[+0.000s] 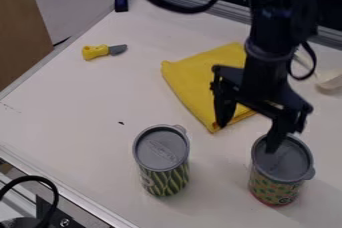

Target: Move the can on the right towards the upper right corner of the table

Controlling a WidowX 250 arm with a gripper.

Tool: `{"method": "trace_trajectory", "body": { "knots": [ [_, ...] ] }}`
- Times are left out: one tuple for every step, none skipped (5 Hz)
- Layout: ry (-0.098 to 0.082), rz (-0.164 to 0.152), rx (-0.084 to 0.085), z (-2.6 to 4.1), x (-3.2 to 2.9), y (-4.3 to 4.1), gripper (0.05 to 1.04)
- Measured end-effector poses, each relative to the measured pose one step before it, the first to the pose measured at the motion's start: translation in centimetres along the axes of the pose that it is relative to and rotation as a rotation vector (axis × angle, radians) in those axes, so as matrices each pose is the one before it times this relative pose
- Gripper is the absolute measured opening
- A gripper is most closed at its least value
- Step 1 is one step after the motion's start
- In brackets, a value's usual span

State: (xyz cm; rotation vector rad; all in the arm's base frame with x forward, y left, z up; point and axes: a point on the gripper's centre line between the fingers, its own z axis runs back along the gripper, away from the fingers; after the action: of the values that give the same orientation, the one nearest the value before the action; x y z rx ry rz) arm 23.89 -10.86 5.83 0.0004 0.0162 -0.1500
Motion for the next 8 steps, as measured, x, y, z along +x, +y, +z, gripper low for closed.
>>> {"method": "trace_trajectory", "body": {
  "knots": [
    [0.0350, -0.1154, -0.0253, -0.767, -1.975, -1.143, 0.999],
    [0.0324, -0.0609, -0.0194, -0.952, -1.348, -0.896, 0.999],
    [0.0049, -0.0052, -0.0010, -0.568, -0.577, -0.571, 0.999],
    [-0.0363, 0.0422, 0.0075, -0.346, 0.260, -0.120, 0.999],
    [-0.0581, 0.0509, -0.0004, -0.331, 0.599, -0.030, 0.999],
    [-0.0754, 0.0691, 0.0165, -0.665, 0.778, -0.216, 0.999],
    [-0.0212, 0.0100, -0.0288, -0.113, 0.492, -0.248, 0.999],
    [-0.0047, 0.0137, 0.0064, -0.121, 0.808, 0.469, 0.999]
  ]
}}
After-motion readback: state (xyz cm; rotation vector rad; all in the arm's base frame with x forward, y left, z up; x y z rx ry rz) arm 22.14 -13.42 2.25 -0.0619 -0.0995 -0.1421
